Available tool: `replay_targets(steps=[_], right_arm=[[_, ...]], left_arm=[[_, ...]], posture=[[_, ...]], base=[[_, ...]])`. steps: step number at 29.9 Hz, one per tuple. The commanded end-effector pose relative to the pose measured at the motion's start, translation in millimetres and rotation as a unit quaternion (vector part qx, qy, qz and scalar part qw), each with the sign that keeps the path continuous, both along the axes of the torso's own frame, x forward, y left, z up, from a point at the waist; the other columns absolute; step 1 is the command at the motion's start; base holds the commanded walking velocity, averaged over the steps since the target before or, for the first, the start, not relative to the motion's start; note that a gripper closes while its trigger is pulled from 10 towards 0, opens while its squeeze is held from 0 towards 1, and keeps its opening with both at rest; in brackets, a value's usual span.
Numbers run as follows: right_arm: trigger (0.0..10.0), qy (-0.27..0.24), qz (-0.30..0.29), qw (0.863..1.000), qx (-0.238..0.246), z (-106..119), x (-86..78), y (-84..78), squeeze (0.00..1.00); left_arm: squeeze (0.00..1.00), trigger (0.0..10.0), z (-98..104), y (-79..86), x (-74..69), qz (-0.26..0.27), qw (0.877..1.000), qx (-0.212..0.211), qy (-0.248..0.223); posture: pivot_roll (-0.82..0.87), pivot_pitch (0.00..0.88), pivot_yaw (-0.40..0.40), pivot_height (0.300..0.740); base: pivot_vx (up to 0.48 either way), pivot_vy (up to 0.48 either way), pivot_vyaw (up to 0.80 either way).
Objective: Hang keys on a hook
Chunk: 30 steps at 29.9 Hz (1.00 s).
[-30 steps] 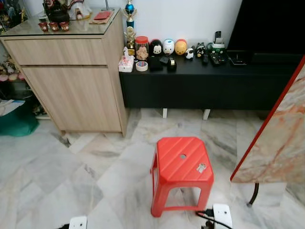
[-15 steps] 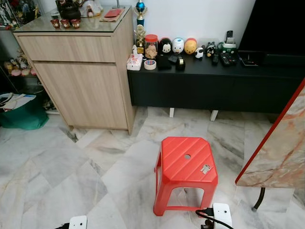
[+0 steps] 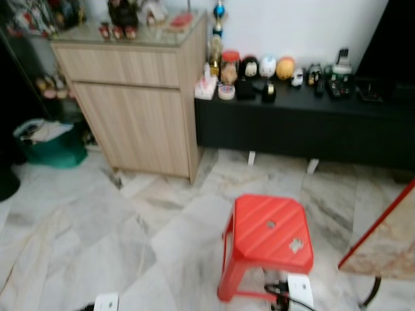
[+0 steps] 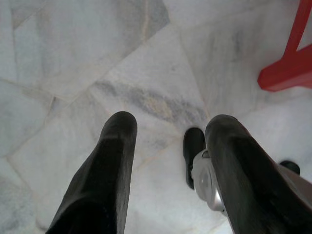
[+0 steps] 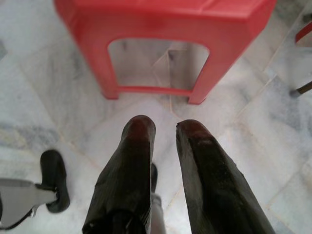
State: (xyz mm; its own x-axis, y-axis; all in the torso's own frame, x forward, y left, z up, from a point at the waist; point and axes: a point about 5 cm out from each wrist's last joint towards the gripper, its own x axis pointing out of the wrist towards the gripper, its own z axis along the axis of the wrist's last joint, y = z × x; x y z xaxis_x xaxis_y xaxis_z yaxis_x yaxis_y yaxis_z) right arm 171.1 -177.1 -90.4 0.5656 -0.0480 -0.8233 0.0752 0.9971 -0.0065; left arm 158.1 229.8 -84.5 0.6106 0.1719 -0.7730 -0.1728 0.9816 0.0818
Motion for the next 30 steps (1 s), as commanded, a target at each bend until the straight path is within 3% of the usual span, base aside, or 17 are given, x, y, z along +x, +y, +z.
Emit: replay_targets(steps=[1,16,25,30], right_arm=[[10.0,-0.005,0.002,1.000,0.003,1,2.7,2.5,0.00],[10.0,-0.008,0.004,1.000,0.006,2,3.8,3.4,0.00],[10.0,-0.033,-0.006,0.999,0.014,4,7.0,3.6,0.00],[10.0,-0.065,-0.006,0.998,0.019,8,10.9,3.2,0.00]], left_arm=[[0.00,10.0,-2,0.9,-5.9,-0.006,1.000,0.001,0.011],[0.00,10.0,-1,-0.5,-2.6,-0.006,1.000,0.003,0.005],[0.00,10.0,0,1.6,-1.0,0.000,1.000,0.009,-0.005],[0.00,10.0,15,13.4,18.8,0.020,0.997,0.023,-0.067]], posture=[[0.06,0.000,-0.009,0.740],[0.07,0.000,-0.008,0.740],[0.06,0.000,-0.010,0.740],[0.06,0.000,-0.012,0.740]], base=[[0.266,0.000,0.00],[0.263,0.000,0.00],[0.000,0.000,0.00],[0.000,0.000,0.00]])
